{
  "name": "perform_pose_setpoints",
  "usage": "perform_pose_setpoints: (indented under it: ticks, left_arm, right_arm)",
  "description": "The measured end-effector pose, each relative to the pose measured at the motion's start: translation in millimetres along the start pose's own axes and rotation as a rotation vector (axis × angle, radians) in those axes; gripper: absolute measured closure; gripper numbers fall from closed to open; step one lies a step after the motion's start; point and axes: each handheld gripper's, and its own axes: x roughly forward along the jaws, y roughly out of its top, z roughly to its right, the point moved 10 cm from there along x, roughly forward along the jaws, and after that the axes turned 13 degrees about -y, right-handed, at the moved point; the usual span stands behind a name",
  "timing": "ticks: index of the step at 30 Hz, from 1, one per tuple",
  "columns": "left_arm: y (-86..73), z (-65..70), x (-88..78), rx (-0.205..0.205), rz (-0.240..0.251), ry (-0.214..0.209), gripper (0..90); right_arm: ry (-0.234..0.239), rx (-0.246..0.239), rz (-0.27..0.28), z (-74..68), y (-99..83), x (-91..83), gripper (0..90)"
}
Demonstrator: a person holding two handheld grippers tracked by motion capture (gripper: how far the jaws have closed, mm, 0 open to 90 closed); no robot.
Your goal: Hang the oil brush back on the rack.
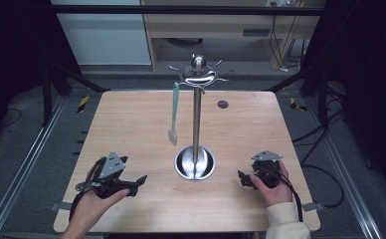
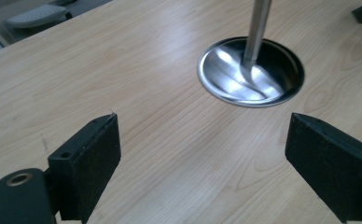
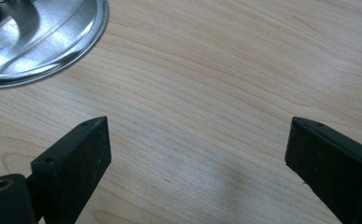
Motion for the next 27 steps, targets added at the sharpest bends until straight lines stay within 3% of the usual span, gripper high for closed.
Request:
perform_pose_setpoints:
  ticks: [18, 27]
  left_arm:
    - [-38.9, -45.7, 8.1, -0.086, -0.04, 0.067, 10.0]
    - [-49.1, -64.4, 9.1, -0.124, -0.033, 0.101, 10.1]
  right_arm:
    - [-0.001, -0.003, 0.001, -0.3, 0.1, -0.1, 7.6]
    - [-0.004, -0.006, 0.001, 0.0, -0.2, 0.6, 7.5]
